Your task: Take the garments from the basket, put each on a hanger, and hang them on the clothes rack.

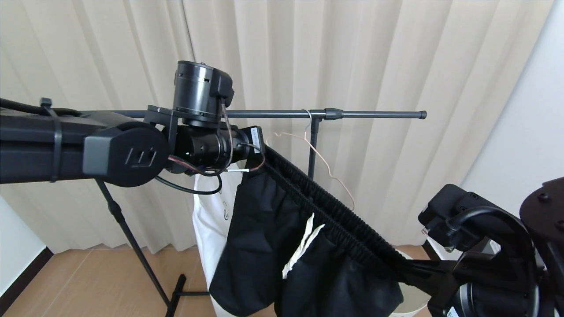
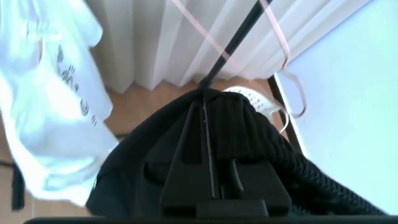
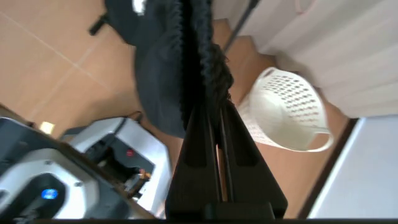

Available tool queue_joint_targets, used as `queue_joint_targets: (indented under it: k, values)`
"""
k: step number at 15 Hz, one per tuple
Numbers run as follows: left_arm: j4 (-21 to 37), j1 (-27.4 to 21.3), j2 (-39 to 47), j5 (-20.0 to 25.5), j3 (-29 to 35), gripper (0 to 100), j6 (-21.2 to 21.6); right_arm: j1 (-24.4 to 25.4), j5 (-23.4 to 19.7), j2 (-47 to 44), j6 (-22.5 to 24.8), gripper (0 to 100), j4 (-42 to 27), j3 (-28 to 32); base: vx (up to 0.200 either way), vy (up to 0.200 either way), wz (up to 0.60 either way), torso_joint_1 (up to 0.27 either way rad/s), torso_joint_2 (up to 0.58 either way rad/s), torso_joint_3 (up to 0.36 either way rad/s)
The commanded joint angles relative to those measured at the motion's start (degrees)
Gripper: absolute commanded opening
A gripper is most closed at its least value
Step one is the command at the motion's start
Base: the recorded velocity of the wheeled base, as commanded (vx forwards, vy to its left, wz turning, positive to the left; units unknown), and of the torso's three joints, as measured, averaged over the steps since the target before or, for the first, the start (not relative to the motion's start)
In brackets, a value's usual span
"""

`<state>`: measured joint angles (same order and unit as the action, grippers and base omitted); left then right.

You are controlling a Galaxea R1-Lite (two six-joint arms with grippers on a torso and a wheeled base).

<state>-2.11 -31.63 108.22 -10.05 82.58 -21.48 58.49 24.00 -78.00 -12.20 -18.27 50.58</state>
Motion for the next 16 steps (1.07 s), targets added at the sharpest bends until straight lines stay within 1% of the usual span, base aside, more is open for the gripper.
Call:
queue_joint_targets:
  k: [1,3,4,5,6,7,8,12,14,15,16]
  values:
    - [-0.26,-0.27,6.22,0.46,5.22,0,-0.05,6.55,-0.10,-5.68,-6.87,0,0.52,2.33,0.000,0.000,0.00,0.000,0.00,0.000]
    - [-0.18,-0.45,8.06,0.82,7.86,0,-0.05,8.57,-0.10,-10.60,-13.81,0,0.70,5.58,0.000,0.000,0.00,0.000,0.00,0.000]
    - [-0.09,-0.45,8.33,0.90,8.30,0,-0.05,8.92,-0.10,-11.57,-15.92,0,1.14,6.64,0.000,0.000,0.00,0.000,0.00,0.000]
    - [-0.09,-0.45,8.33,0.90,8.30,0,-0.05,8.92,-0.10,-11.57,-15.92,0,1.14,6.64,0.000,0.000,0.00,0.000,0.00,0.000]
    - [-0.18,-0.45,9.03,2.66,8.92,0,-0.14,9.19,-0.01,-12.53,-18.91,0,5.18,7.78,0.000,0.000,0.00,0.000,0.00,0.000]
    - [-0.18,-0.53,9.47,2.84,9.09,0,-0.23,9.19,-0.54,-12.36,-18.91,0,8.61,7.60,0.000,0.000,0.00,0.000,0.00,0.000]
    - [-0.18,-0.62,9.91,2.84,9.09,0,-0.23,9.19,-0.89,-12.36,-19.17,0,9.48,7.52,0.000,0.000,0.00,0.000,0.00,0.000]
    - [0.00,-1.06,9.73,2.84,8.39,0,-0.93,9.19,-0.89,-12.36,-19.53,0,9.66,7.34,0.000,0.000,0.00,0.000,0.00,0.000]
    - [2.81,-0.97,6.22,2.75,6.81,0,-1.02,8.75,-0.36,-11.74,-18.82,0,8.78,6.73,0.000,0.000,0.00,0.000,0.00,0.000]
    - [4.48,-0.88,4.46,2.75,5.75,0,-0.93,7.16,-0.10,-11.30,-18.03,0,8.43,6.20,0.000,0.000,0.00,0.000,0.00,0.000]
    - [5.89,-0.80,2.61,2.75,4.78,0,-0.76,4.62,-0.10,-10.42,-16.01,0,7.73,5.67,0.000,0.000,0.00,0.000,0.00,0.000]
